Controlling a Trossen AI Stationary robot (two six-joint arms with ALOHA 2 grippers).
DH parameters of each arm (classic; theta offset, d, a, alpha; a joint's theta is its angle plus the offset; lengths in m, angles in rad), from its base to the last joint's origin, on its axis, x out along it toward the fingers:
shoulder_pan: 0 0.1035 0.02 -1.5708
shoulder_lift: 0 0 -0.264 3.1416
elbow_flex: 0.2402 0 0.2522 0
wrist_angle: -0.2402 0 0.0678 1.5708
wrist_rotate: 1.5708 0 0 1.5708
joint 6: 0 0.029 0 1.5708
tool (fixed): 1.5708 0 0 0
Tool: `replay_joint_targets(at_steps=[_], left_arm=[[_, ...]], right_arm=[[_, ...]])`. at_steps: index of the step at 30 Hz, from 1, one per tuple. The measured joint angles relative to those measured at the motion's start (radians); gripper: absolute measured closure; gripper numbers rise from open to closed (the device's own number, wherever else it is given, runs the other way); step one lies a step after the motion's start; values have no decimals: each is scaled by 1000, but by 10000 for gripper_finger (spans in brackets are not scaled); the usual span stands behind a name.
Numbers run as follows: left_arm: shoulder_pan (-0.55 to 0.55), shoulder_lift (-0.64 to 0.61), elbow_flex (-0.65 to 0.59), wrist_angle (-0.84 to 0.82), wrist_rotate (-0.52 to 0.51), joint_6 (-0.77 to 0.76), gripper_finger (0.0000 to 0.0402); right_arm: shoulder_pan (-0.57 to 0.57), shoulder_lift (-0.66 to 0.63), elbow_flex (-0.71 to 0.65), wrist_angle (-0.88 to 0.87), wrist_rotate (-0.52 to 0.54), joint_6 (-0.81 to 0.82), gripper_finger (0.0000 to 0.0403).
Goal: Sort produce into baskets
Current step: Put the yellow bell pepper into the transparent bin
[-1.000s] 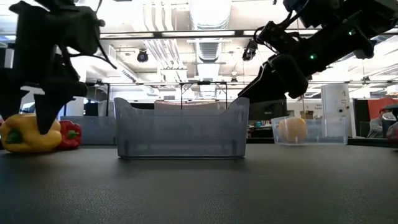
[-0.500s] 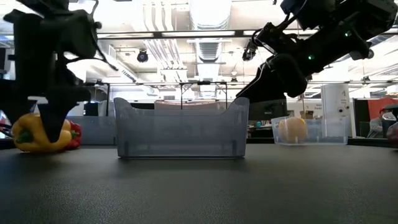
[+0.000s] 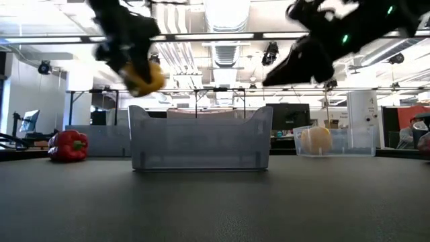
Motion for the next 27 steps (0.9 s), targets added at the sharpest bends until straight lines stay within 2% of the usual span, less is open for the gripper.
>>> replay_joint_targets(at_steps=[3, 6, 11, 16, 19, 22, 27], left_arm=[[147, 100, 72, 19, 137, 246, 107], [273, 235, 172, -43, 240, 418, 108], [396, 494, 386, -260, 278, 514, 108], [414, 715, 547, -515, 213, 579, 108], [414, 817, 625, -640, 213, 616, 108], [413, 879, 680, -644, 217, 620, 108], [413, 932, 703, -654, 350, 614, 108]], right_arm=[[48, -67, 22, -52, 100, 7, 28], [71, -94, 22, -58, 114, 60, 28], [74, -94, 22, -59, 119, 148, 28], [78, -85, 26, -59, 117, 241, 28], [79, -69, 24, -76, 92, 218, 28], [79, -68, 24, -79, 91, 198, 28], [79, -67, 24, -97, 91, 177, 28]])
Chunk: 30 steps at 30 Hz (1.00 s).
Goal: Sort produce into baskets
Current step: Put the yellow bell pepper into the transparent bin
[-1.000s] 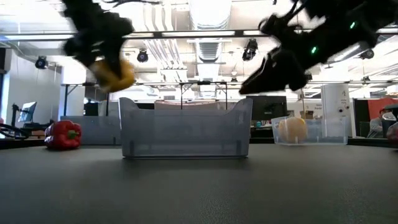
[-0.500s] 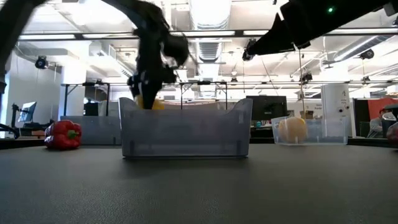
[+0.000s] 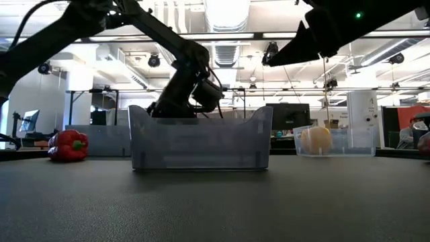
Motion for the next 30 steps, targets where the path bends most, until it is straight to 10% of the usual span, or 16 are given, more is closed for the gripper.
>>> replay_joint_targets(at_steps=[14, 30], left_arm=[[-4, -159, -280, 1, 307, -28, 109], [-1, -208, -433, 65, 237, -6, 12]], right_arm=[[-10, 1, -22, -53, 0, -7, 28], [-112, 1, -53, -44, -82, 52, 28]])
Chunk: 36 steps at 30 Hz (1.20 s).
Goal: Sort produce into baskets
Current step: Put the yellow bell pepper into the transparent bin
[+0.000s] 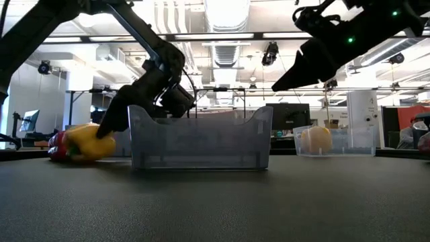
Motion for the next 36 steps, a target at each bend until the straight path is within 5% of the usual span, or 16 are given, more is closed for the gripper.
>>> replay_joint_targets(at_steps=[8, 14, 28, 32, 36], left_arm=[[-2, -109, 59, 104, -61, -67, 29], [-12, -272, 58, -66, -146, -196, 30], [-51, -610, -354, 117, -191, -437, 42], [-71, -642, -386, 161, -191, -439, 86], [-111, -650, -387, 163, -179, -431, 175]], right_arm=[[-3, 35, 0, 28, -15, -27, 28], [-36, 108, -1, 80, -21, -34, 28], [-83, 216, -1, 197, -23, -74, 28], [-83, 208, -1, 196, -15, -87, 28], [-83, 208, -1, 188, -15, -86, 28]])
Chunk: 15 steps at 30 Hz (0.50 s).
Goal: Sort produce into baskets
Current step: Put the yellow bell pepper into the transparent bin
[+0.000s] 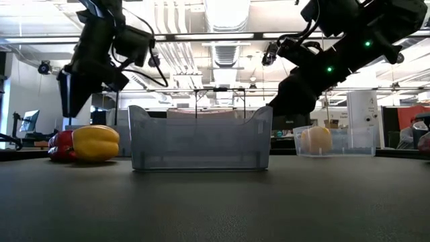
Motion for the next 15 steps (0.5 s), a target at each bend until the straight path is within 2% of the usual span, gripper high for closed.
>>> replay_joint_targets(at_steps=[8, 10, 15], left_arm=[[-50, 43, -38, 28, 2, -65, 377], [-50, 50, -54, 61, 2, -65, 392], [-50, 51, -77, 180, 5, -57, 376]], right_arm=[[0, -10, 0, 1, 0, 0, 28], [0, -17, 0, -2, 0, 0, 28], [0, -68, 0, -76, 0, 25, 28]])
